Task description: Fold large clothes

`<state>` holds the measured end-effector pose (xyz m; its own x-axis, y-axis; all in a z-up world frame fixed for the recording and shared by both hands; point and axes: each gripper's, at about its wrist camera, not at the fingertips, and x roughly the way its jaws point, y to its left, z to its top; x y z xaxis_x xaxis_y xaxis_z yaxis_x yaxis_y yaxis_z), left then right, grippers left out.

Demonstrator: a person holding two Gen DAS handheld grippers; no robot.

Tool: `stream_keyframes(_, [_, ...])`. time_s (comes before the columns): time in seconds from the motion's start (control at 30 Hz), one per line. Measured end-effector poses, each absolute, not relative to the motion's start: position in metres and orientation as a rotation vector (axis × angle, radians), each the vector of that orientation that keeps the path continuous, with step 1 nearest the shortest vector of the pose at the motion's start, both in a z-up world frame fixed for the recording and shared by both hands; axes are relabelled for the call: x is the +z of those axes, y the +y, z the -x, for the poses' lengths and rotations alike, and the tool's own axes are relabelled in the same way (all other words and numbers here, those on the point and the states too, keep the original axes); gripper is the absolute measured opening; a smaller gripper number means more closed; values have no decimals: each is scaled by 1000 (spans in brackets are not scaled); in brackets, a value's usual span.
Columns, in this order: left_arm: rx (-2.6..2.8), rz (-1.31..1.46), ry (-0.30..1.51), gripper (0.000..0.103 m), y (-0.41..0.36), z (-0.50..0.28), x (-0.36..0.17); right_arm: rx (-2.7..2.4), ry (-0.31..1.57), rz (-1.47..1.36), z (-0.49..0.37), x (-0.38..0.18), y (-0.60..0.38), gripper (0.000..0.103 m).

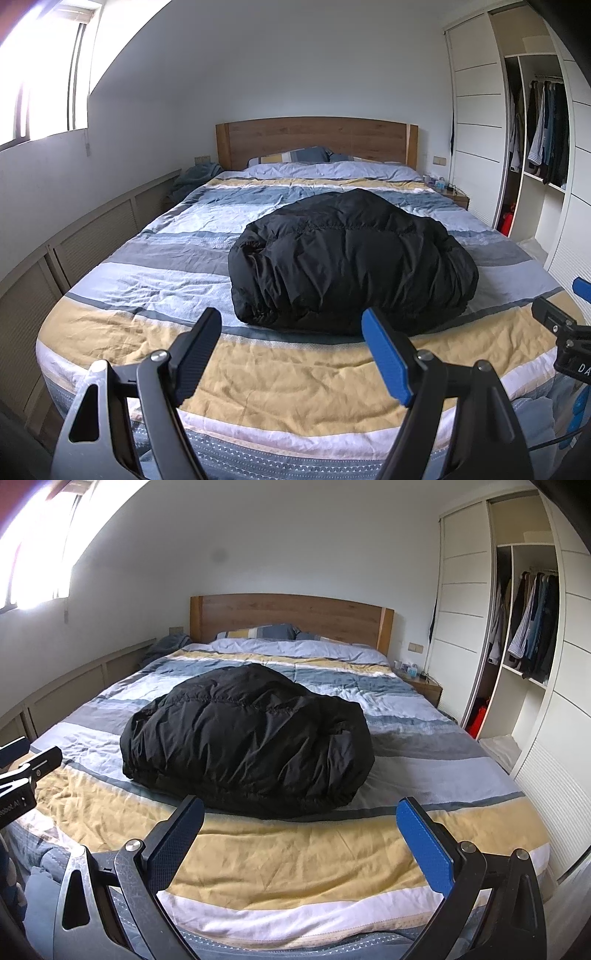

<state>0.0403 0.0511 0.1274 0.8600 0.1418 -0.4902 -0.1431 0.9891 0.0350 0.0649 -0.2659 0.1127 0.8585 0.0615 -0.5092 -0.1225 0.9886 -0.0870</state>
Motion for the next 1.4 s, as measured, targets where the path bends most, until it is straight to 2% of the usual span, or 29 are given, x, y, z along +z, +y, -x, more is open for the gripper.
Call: stream_keyframes(1.4, [176,19,602,78,74,-71,92,109,609,90,-93,85,-260,102])
